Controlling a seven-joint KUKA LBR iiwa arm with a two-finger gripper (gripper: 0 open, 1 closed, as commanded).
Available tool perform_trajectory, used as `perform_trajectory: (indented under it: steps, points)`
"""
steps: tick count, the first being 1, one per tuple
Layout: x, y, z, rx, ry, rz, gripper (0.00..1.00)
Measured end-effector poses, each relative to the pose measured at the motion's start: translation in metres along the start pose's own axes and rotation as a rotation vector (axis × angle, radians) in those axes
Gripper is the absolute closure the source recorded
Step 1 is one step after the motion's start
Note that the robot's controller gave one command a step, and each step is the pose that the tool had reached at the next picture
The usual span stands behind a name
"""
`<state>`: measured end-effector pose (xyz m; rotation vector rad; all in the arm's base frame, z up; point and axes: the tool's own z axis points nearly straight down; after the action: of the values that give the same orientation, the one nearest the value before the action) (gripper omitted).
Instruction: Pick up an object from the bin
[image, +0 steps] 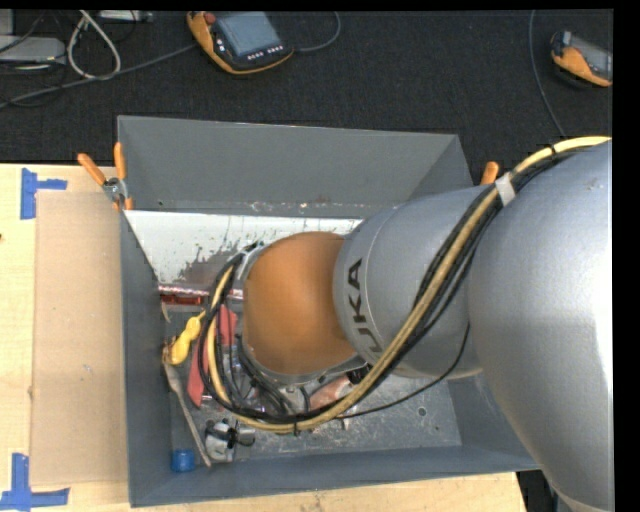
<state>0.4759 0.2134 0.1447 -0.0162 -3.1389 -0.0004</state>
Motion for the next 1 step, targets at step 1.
perform_trajectory:
  steps: [1]
  points:
    - [-0.0001, 0.0, 0.0, 0.0, 0.0, 0.0, 0.0]
